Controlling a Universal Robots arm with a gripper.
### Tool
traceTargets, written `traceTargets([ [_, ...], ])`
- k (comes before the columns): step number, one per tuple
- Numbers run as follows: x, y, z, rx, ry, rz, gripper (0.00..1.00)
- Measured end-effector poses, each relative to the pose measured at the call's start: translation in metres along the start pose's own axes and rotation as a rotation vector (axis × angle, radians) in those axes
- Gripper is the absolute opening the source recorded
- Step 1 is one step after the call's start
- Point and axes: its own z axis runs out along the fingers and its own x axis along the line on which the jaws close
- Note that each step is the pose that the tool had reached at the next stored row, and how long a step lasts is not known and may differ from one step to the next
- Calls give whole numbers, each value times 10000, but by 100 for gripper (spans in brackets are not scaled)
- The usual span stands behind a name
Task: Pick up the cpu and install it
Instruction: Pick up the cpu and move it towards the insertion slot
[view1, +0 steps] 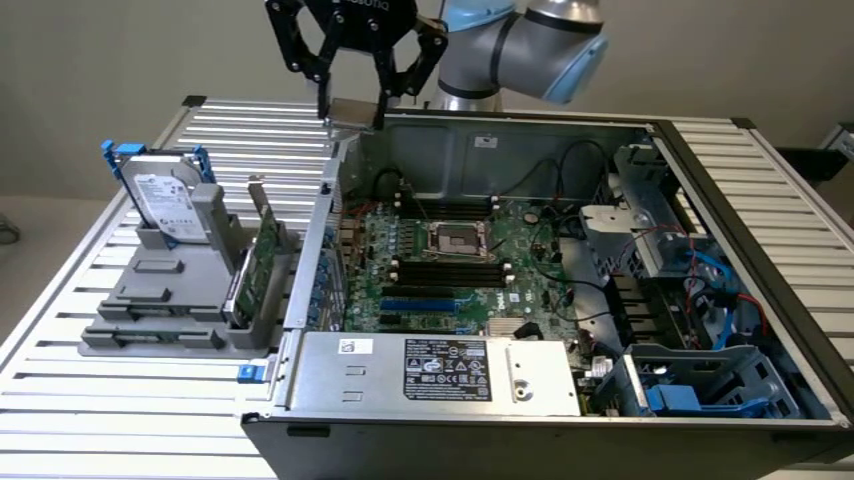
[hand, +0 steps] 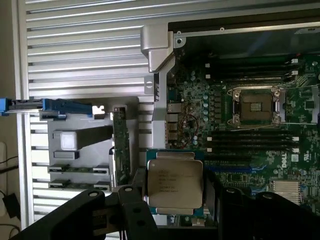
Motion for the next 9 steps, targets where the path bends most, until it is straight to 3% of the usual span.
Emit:
traceTargets([
  [9, -390, 34, -61, 4, 121, 10, 55],
])
